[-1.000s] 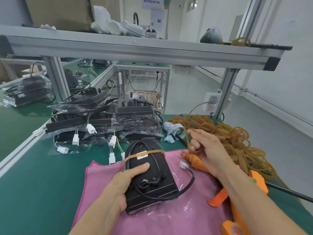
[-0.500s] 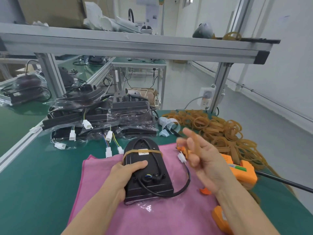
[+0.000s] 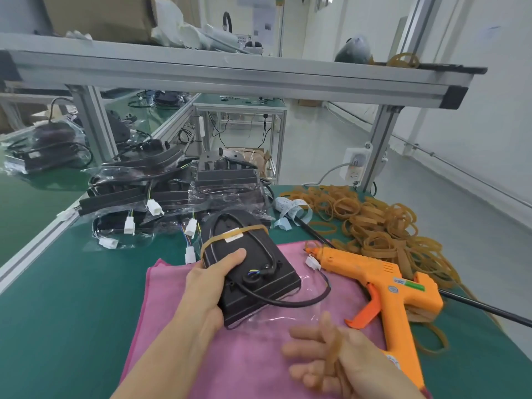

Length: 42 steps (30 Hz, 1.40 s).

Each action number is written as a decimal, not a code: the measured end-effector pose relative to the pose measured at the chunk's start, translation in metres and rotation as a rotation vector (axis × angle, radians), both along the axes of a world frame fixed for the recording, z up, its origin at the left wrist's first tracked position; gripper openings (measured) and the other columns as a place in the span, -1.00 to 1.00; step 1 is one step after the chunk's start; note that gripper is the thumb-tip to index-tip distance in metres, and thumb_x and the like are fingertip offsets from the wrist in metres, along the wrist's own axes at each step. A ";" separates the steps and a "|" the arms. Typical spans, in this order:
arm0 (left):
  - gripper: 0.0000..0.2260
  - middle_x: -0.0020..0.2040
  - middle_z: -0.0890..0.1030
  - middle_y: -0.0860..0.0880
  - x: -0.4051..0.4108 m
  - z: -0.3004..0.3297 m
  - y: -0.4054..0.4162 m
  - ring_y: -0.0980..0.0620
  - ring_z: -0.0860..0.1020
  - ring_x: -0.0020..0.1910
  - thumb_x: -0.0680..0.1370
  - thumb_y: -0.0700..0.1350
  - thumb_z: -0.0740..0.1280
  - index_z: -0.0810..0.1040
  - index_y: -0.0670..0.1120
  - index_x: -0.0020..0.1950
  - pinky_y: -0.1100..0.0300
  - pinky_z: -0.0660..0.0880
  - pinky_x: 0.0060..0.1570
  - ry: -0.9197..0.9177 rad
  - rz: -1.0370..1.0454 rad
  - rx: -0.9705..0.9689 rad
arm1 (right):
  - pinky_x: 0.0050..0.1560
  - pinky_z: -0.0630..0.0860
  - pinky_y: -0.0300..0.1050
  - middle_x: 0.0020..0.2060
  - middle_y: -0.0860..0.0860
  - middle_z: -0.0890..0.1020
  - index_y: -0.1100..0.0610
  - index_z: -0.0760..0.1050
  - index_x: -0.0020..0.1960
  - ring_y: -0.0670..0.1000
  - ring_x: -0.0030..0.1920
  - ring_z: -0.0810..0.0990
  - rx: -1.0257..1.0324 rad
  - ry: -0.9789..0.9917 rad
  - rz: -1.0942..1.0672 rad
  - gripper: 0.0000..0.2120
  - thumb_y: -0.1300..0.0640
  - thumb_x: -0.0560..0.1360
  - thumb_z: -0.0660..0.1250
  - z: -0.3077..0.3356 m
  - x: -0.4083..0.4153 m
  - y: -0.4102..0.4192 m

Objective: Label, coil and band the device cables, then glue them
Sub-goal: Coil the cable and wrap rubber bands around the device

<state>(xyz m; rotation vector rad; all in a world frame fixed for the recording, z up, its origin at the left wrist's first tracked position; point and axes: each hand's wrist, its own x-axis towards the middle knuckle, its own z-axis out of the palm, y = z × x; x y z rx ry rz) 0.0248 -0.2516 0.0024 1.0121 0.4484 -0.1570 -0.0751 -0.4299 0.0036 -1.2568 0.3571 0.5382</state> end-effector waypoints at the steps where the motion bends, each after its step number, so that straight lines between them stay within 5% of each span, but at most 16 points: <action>1: -0.69 -0.26 0.69 -0.21 -0.001 0.001 -0.001 -0.15 0.65 -0.43 0.34 -0.27 0.53 0.56 -0.16 0.04 -0.02 0.56 -0.49 -0.008 0.008 -0.013 | -0.47 0.56 -0.18 -0.19 0.19 0.72 0.30 0.54 0.07 0.09 -0.38 0.68 -0.037 -0.012 -0.045 -0.35 -0.23 0.25 0.34 -0.003 0.003 0.002; 7: -0.61 -0.15 0.69 -0.26 -0.008 0.000 -0.010 -0.17 0.67 -0.34 0.35 -0.30 0.52 0.55 -0.19 0.15 -0.02 0.59 -0.43 -0.049 0.048 -0.010 | -0.57 0.49 -0.27 -0.39 0.19 0.66 0.26 0.64 -0.37 -0.01 -0.55 0.58 -0.015 -0.026 -0.353 -0.58 -0.14 0.18 0.44 -0.003 0.018 0.023; 11: -0.57 -0.11 0.70 -0.22 -0.009 -0.008 -0.010 -0.15 0.69 -0.28 0.32 -0.30 0.55 0.54 -0.16 0.14 0.02 0.61 -0.37 -0.133 0.094 0.047 | -0.58 0.48 -0.27 -0.43 0.19 0.64 0.30 0.61 -0.25 -0.02 -0.57 0.56 -0.029 -0.056 -0.427 -0.77 0.12 0.43 0.46 -0.004 0.018 0.026; 15: -0.48 -0.04 0.70 -0.13 -0.013 -0.013 -0.012 -0.15 0.68 -0.06 0.27 -0.29 0.59 0.54 -0.08 0.17 -0.12 0.61 0.01 -0.249 0.082 0.221 | -0.50 0.51 -0.22 -0.48 0.14 0.65 0.21 0.62 -0.19 -0.04 -0.55 0.55 -0.368 -0.300 -0.445 -0.90 0.24 0.50 0.40 -0.002 0.016 0.018; 17: -0.48 -0.05 0.70 -0.13 -0.014 -0.013 -0.013 -0.16 0.68 -0.06 0.25 -0.29 0.59 0.55 -0.09 0.16 -0.15 0.60 0.02 -0.264 0.057 0.210 | -0.34 0.59 -0.12 -0.46 0.04 0.66 0.08 0.61 -0.21 -0.06 -0.49 0.61 -0.556 -0.466 -0.420 -0.89 0.20 0.49 0.41 0.004 0.016 0.013; 21: -0.40 -0.02 0.70 -0.18 -0.018 -0.007 -0.016 -0.23 0.67 -0.03 0.15 -0.21 0.59 0.56 -0.13 0.17 -0.21 0.59 0.01 -0.290 -0.013 0.146 | -0.15 0.59 0.14 -0.34 0.01 0.68 0.13 0.60 -0.24 0.05 -0.32 0.63 -0.767 -0.651 -0.325 -0.89 0.15 0.46 0.44 0.014 0.027 0.008; 25: -0.42 -0.01 0.69 -0.21 -0.017 -0.003 -0.013 -0.28 0.65 -0.01 0.14 -0.20 0.55 0.56 -0.17 0.15 -0.22 0.58 0.03 -0.336 -0.048 0.140 | -0.10 0.56 -0.10 -0.28 -0.05 0.69 -0.04 0.63 -0.18 -0.07 -0.21 0.63 -0.777 -0.737 -0.191 -0.92 0.12 0.40 0.50 0.022 0.038 0.005; 28: -0.47 -0.04 0.70 -0.20 -0.015 -0.002 -0.010 -0.18 0.68 -0.10 0.15 -0.20 0.55 0.59 -0.14 0.11 -0.06 0.63 -0.10 -0.389 -0.094 0.153 | -0.18 0.45 -0.30 -0.28 -0.06 0.60 0.03 0.64 -0.16 -0.12 -0.24 0.54 -0.839 -0.808 -0.135 -0.89 0.10 0.34 0.54 0.024 0.046 0.005; 33: -0.54 -0.04 0.69 -0.23 -0.016 -0.009 -0.007 -0.17 0.68 -0.15 0.17 -0.22 0.54 0.61 -0.14 0.06 0.03 0.63 -0.24 -0.405 -0.119 0.078 | 0.14 0.41 -0.43 0.09 -0.31 0.52 -0.28 0.41 0.14 -0.30 0.19 0.47 -0.679 -0.751 -0.023 -0.54 0.08 0.39 0.51 0.025 0.058 0.004; 35: -0.51 -0.03 0.69 -0.20 -0.013 -0.008 -0.001 -0.16 0.68 -0.13 0.16 -0.23 0.55 0.60 -0.13 0.07 0.06 0.62 -0.25 -0.439 -0.125 0.097 | 0.27 0.44 -0.21 0.25 -0.06 0.52 -0.06 0.39 0.30 -0.09 0.29 0.48 -0.655 -0.609 0.068 -0.53 0.02 0.44 0.47 0.024 0.062 0.001; 37: -0.43 -0.01 0.69 -0.22 -0.011 -0.004 0.004 -0.17 0.68 -0.10 0.12 -0.31 0.59 0.59 -0.15 0.11 0.05 0.62 -0.23 -0.462 -0.158 0.132 | 0.27 0.46 -0.13 0.22 0.09 0.58 0.15 0.41 0.32 0.00 0.27 0.53 -0.566 -0.514 0.206 -0.55 0.01 0.50 0.40 0.023 0.064 -0.003; 39: -0.46 0.01 0.67 -0.25 -0.009 -0.001 0.006 -0.20 0.67 -0.09 0.18 -0.32 0.55 0.58 -0.17 0.15 0.02 0.62 -0.21 -0.449 -0.201 0.138 | 0.22 0.51 -0.19 0.14 0.00 0.66 0.13 0.49 0.28 -0.06 0.18 0.61 -0.422 -0.471 0.293 -0.64 0.04 0.52 0.35 0.022 0.065 -0.005; 42: -0.45 0.02 0.67 -0.28 -0.009 0.000 0.005 -0.23 0.66 -0.10 0.19 -0.30 0.57 0.56 -0.20 0.16 -0.03 0.62 -0.17 -0.384 -0.243 0.119 | 0.09 0.57 -0.21 0.00 0.07 0.71 0.24 0.58 0.15 0.00 0.04 0.68 -0.300 -0.387 0.169 -0.51 -0.04 0.33 0.45 0.019 0.070 0.000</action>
